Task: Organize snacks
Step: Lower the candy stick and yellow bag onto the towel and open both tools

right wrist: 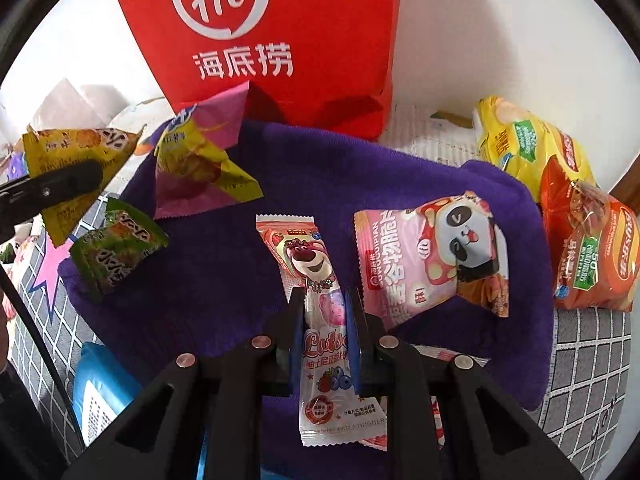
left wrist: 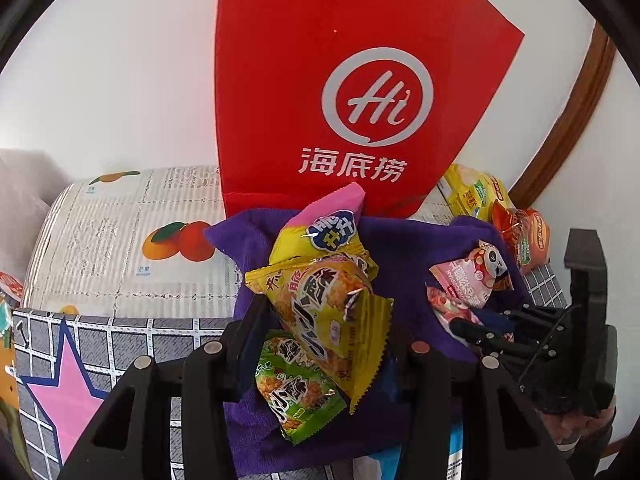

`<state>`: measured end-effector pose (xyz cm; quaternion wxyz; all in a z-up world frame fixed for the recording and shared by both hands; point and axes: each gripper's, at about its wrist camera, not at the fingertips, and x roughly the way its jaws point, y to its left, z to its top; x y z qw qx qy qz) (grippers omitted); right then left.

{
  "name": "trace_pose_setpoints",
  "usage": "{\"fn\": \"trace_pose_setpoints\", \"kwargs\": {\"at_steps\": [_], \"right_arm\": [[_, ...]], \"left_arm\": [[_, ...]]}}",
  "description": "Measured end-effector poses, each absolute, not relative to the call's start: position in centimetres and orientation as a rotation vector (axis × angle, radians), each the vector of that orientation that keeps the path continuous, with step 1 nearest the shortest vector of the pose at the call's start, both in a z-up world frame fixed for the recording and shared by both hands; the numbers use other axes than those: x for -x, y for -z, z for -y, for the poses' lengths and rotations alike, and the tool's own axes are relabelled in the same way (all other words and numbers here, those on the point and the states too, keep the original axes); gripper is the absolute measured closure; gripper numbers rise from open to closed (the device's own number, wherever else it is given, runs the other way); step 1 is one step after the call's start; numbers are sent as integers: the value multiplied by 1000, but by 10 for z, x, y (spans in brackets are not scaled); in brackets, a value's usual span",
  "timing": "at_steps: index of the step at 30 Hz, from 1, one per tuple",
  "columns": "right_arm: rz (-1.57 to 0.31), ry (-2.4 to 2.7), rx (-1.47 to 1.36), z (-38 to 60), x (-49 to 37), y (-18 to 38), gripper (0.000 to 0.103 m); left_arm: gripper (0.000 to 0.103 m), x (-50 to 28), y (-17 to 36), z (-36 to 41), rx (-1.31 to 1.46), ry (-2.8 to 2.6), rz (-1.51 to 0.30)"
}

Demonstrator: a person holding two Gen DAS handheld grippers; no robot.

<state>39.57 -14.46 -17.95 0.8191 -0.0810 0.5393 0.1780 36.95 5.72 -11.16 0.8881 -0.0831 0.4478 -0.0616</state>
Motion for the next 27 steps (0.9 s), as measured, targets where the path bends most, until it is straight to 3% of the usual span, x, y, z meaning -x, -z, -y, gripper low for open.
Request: {"fn": "trace_pose_setpoints", "kwargs": {"at_steps": [11,16,27], "right_arm": [[-1180,-375,188,142,-397,189,79],[-1139,-384,173,144,-397,175,52],[-1033,-385,113,158,-387,135,52]], "left_arm": [[57,-368,111,-47,218,224,-930],[57,-370,119,-37,222,262,-962],[57,-377,139,-35,240,218,-1047]]}}
